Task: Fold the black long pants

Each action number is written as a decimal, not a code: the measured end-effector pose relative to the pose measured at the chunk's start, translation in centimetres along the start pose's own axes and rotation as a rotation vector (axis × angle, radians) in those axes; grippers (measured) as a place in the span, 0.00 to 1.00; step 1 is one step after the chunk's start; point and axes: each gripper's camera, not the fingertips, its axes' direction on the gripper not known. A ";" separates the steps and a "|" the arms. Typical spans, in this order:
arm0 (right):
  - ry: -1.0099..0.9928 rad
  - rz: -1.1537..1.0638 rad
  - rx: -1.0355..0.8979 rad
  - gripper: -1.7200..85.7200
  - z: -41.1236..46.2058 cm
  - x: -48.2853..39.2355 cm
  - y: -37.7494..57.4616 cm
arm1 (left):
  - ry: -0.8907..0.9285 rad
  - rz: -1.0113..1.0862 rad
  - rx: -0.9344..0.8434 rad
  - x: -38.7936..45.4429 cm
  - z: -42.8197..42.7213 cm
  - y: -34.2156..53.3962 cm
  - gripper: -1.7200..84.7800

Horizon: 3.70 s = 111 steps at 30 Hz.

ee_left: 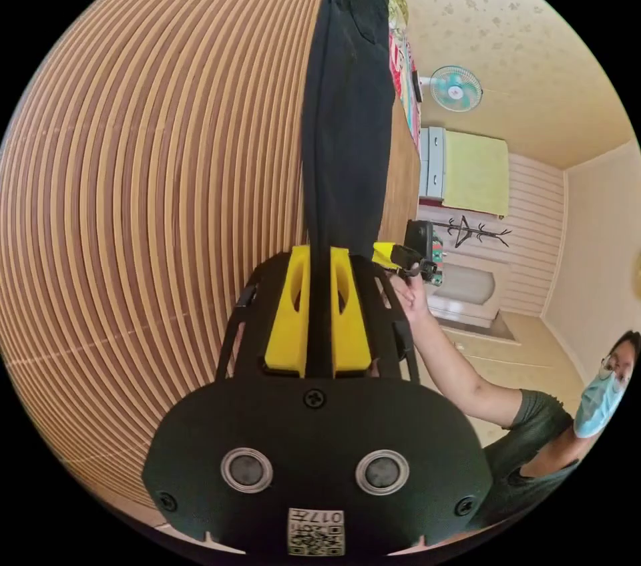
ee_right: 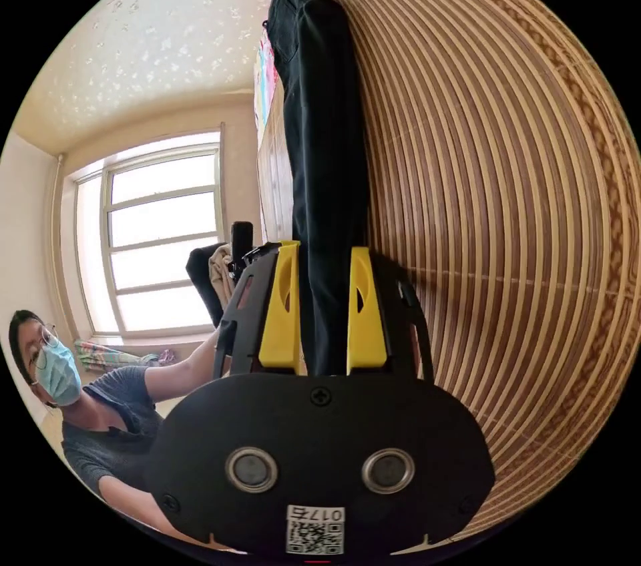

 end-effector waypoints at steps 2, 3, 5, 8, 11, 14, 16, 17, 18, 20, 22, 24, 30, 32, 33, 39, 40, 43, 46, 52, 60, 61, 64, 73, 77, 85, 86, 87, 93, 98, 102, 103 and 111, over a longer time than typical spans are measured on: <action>0.096 -0.018 0.022 0.08 -0.1 -0.8 1.2 | 0.102 0.049 0.067 0.6 -0.5 2.5 0.05; 0.095 -0.046 0.062 0.07 -0.8 -1.6 2.6 | 0.139 0.074 0.090 1.0 -0.8 3.4 0.05; -0.001 -0.085 0.130 0.06 -2.4 -2.9 5.1 | 0.311 0.182 0.151 3.1 -2.1 7.2 0.05; -0.151 -0.202 0.171 0.06 -4.9 -6.2 10.2 | 0.424 0.323 0.192 7.3 -3.7 13.1 0.04; -0.209 -0.325 0.165 0.05 -7.0 -10.8 15.9 | 0.433 0.414 0.200 12.5 -5.4 19.2 0.04; -0.253 -0.436 0.159 0.05 -9.2 -15.6 21.5 | 0.439 0.523 0.197 18.1 -7.4 25.1 0.04; -0.265 -0.499 0.153 0.05 -10.4 -18.8 24.6 | 0.423 0.600 0.179 21.4 -8.7 28.2 0.05; -0.266 -0.533 0.153 0.05 -11.0 -20.9 26.6 | 0.402 0.652 0.170 23.6 -9.6 30.4 0.05; -0.271 -0.563 0.158 0.05 -11.5 -22.9 28.7 | 0.392 0.672 0.170 24.5 -10.1 31.5 0.05; -0.298 -0.599 0.157 0.05 -11.8 -25.6 31.8 | 0.394 0.734 0.153 27.6 -11.4 35.5 0.05; -0.324 -0.630 0.156 0.05 -12.2 -28.0 34.4 | 0.419 0.766 0.132 29.5 -12.1 37.6 0.05; -0.320 -0.697 0.159 0.05 -13.0 -31.1 36.7 | 0.416 0.798 0.125 31.3 -12.7 39.0 0.05; -0.191 -0.776 0.249 0.05 -13.7 -35.6 34.8 | 0.261 0.804 0.236 34.1 -13.8 38.3 0.06; -0.101 -0.720 0.263 0.05 -13.0 -35.3 32.2 | 0.191 0.667 0.238 32.2 -12.5 34.4 0.06; -0.044 -0.655 0.260 0.05 -12.4 -34.4 29.8 | 0.180 0.628 0.230 31.5 -12.0 33.2 0.06; 0.174 -0.443 0.212 0.05 -8.2 -28.7 18.8 | -0.019 0.471 0.142 25.2 -7.4 23.2 0.07; 0.202 -0.427 0.201 0.05 -7.6 -28.3 18.2 | -0.056 0.446 0.122 23.9 -6.4 22.6 0.07; 0.262 -0.362 0.162 0.05 -4.7 -26.3 17.7 | -0.115 0.409 0.071 20.8 -4.0 23.8 0.07; 0.238 -0.248 0.070 0.06 -1.7 -22.1 19.7 | -0.105 0.287 -0.036 15.8 -0.2 27.2 0.07; 0.357 0.137 -0.366 0.09 5.4 -11.2 25.4 | -0.174 -0.107 -0.299 4.1 6.2 33.9 0.14; 0.281 0.194 -0.259 0.18 2.7 -8.5 19.2 | -0.048 0.047 -0.030 3.4 3.7 26.3 0.21; 0.274 0.192 -0.245 0.18 2.7 -8.4 18.2 | -0.057 0.069 0.001 3.5 3.9 24.4 0.23; 0.233 0.194 -0.184 0.21 2.8 -7.5 14.0 | -0.114 0.020 -0.039 2.5 5.7 19.8 0.23; 0.180 0.284 -0.123 0.17 4.8 -4.2 11.2 | -0.222 -0.119 -0.241 -0.8 11.5 16.6 0.19; 0.098 0.329 -0.130 0.14 5.0 -3.9 11.5 | -0.274 -0.123 -0.258 -1.8 10.1 17.1 0.16; 0.091 0.276 -0.319 0.14 14.4 -7.7 8.0 | -0.648 -0.221 -0.019 -2.9 -0.2 18.6 0.13; 0.081 0.276 -0.337 0.14 16.1 -8.4 7.0 | -0.705 -0.222 0.055 -2.5 -2.4 18.9 0.12; 0.067 0.276 -0.346 0.14 17.9 -9.1 6.0 | -0.718 -0.215 0.095 -2.2 -3.4 19.0 0.12; 0.009 0.242 -0.402 0.14 27.1 -12.7 1.3 | -0.666 -0.190 0.311 -1.3 -8.2 21.7 0.13; 0.103 0.153 -0.445 0.13 28.7 -15.7 -1.3 | -0.591 -0.372 0.048 -8.1 -0.8 26.8 0.11; 0.084 0.070 -0.388 0.08 22.8 -15.2 -0.6 | -0.450 -0.621 -0.370 -14.9 7.8 34.3 0.10; 0.075 0.077 -0.383 0.07 21.6 -14.6 -0.2 | -0.401 -0.707 -0.492 -16.4 9.9 37.2 0.10; 0.531 0.261 -0.504 0.03 1.1 -5.9 12.1 | -0.120 -0.772 -0.561 -17.7 11.2 40.0 0.08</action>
